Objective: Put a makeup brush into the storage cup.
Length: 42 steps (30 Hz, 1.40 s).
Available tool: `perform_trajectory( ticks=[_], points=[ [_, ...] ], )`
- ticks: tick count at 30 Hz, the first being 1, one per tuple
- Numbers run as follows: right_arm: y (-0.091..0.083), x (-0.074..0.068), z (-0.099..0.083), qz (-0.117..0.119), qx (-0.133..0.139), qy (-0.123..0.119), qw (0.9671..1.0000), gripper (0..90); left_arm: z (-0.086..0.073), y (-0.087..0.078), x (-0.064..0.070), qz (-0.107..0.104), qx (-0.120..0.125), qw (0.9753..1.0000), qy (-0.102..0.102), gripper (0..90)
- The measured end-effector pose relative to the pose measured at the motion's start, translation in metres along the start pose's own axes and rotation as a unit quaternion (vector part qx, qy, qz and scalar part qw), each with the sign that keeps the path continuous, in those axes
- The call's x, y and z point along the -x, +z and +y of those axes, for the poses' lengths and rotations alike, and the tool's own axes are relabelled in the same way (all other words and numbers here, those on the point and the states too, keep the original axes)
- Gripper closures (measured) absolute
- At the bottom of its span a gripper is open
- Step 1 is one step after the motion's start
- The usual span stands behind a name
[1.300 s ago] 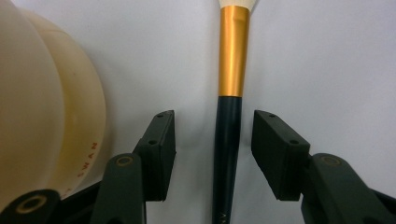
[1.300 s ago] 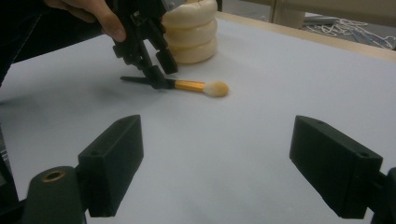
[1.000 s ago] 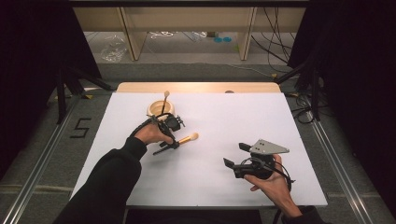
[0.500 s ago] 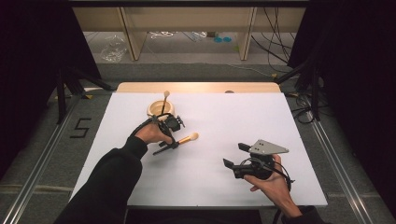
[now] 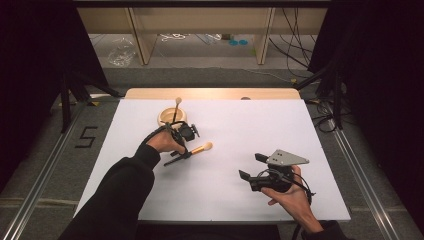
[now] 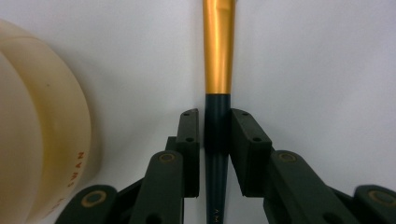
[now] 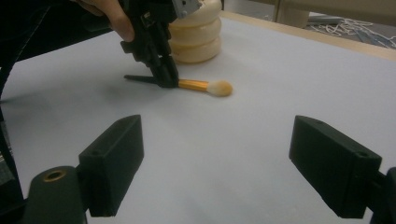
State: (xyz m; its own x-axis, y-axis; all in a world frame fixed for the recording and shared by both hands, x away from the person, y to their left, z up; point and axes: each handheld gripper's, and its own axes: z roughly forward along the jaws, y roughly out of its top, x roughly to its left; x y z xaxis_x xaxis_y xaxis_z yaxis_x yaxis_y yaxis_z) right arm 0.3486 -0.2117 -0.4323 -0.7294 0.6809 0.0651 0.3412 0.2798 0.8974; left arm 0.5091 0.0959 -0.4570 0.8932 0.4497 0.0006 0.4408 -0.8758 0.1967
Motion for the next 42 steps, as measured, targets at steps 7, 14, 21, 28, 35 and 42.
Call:
perform_trajectory(
  ticks=[7,14,21,28,35,42],
  points=[
    [0.0007,0.0004,-0.0002,-0.001,0.001,-0.005,1.0,18.7,0.0011,0.0002,-0.0004,-0.001,-0.004,1.0,0.004,74.3],
    [0.001,0.0002,-0.0003,0.001,-0.001,-0.004,1.0,18.7,0.0029,0.0005,-0.0005,-0.003,-0.009,0.9999,0.007,74.9],
    [0.0013,0.0001,-0.0006,0.003,0.001,-0.003,1.0,18.7,0.0077,0.0006,0.0021,0.002,-0.025,0.9995,0.02,77.2],
    [0.0015,0.0001,-0.0006,0.003,0.0,-0.003,1.0,18.8,0.0084,0.0005,0.0029,0.004,-0.027,0.9991,0.031,78.1],
    [0.0017,0.0002,-0.0006,0.004,0.0,-0.003,1.0,18.8,0.0087,0.0003,0.0058,0.012,-0.028,0.9986,0.043,78.3],
    [0.0015,0.0004,-0.0007,0.004,0.0,-0.003,1.0,18.8,0.0067,-0.0013,0.0055,0.019,-0.016,0.9987,0.045,78.3]
  ],
)
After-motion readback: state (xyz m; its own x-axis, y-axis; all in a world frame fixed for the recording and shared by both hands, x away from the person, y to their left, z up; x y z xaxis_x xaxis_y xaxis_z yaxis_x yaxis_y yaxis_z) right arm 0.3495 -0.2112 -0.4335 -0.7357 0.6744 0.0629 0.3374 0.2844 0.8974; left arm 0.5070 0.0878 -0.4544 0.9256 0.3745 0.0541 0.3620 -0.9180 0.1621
